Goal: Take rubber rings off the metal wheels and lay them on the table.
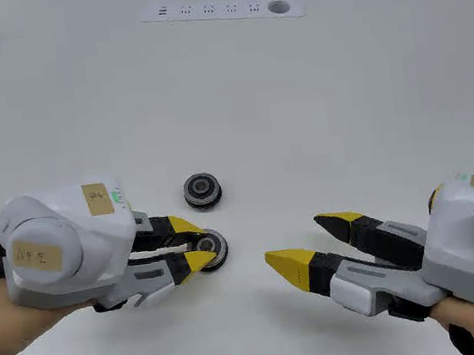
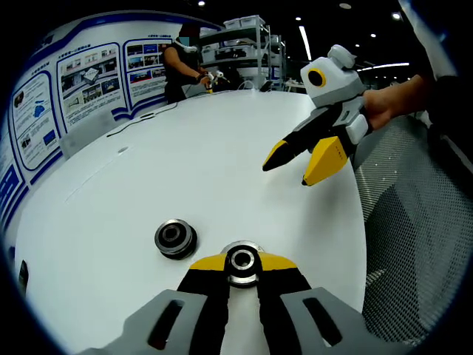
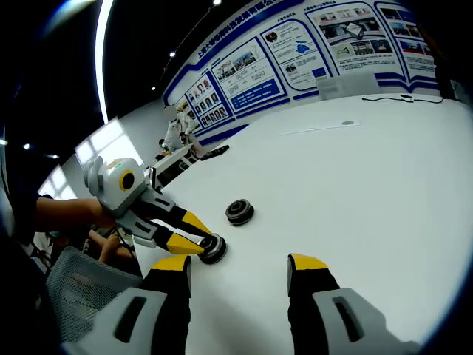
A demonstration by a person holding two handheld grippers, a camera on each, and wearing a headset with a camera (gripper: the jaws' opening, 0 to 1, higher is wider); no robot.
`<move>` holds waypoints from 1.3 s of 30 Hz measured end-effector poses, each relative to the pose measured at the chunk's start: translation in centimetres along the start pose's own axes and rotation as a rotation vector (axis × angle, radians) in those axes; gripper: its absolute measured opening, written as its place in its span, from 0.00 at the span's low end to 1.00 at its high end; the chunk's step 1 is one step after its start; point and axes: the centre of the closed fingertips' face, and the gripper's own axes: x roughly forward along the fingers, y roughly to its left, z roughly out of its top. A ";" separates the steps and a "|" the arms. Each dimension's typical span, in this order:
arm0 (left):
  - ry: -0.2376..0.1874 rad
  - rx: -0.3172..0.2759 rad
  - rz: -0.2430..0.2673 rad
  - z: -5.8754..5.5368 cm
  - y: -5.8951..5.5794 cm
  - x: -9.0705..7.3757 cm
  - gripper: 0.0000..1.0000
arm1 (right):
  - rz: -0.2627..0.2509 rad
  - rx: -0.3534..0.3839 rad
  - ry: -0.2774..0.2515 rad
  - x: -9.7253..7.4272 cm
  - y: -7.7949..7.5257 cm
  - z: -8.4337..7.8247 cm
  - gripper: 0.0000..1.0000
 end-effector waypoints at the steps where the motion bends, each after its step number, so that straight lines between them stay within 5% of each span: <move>1: 0.002 0.002 -0.001 0.0 0.0 0.0 0.14 | 0.002 0.002 -0.001 0.0 0.0 0.0 0.53; 15: 0.046 0.043 -0.016 0.2 -0.1 0.2 0.13 | 0.083 0.099 -0.018 1.4 2.1 0.2 0.51; 31: 0.083 0.083 -0.046 0.0 0.0 0.2 0.13 | 0.219 0.376 -0.043 4.7 4.9 0.8 0.51; 39: 0.082 0.088 -0.056 0.0 -0.1 0.2 0.13 | 0.229 0.458 -0.014 5.7 4.8 0.5 0.52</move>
